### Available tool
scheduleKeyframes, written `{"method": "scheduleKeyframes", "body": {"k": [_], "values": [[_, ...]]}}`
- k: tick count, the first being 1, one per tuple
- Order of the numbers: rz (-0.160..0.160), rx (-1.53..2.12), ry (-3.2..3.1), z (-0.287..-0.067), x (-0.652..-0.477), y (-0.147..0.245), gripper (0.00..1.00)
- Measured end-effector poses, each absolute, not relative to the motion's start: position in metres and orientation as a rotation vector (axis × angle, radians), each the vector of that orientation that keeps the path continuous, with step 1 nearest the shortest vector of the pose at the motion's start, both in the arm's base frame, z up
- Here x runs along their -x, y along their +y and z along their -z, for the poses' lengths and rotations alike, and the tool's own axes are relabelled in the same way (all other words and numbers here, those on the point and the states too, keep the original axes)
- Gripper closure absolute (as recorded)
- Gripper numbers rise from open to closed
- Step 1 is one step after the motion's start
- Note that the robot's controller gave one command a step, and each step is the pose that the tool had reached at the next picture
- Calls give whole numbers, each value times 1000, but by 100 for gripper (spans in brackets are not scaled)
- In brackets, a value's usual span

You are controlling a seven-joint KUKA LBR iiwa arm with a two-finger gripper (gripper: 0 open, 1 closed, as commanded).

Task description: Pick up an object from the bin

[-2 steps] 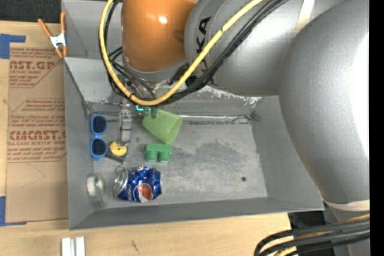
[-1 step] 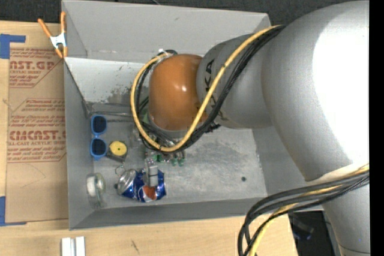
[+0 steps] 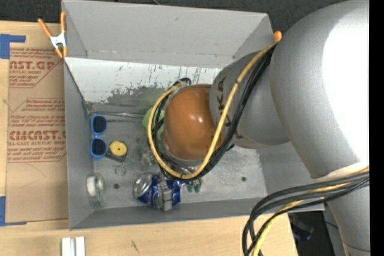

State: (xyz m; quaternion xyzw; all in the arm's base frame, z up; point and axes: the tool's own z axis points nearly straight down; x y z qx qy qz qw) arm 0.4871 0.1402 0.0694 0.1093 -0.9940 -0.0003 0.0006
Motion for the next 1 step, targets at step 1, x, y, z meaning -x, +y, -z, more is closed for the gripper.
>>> {"method": "scheduleKeyframes", "body": {"k": [1], "values": [[3, -344, -3123, -71, -489, 141, 100]]}}
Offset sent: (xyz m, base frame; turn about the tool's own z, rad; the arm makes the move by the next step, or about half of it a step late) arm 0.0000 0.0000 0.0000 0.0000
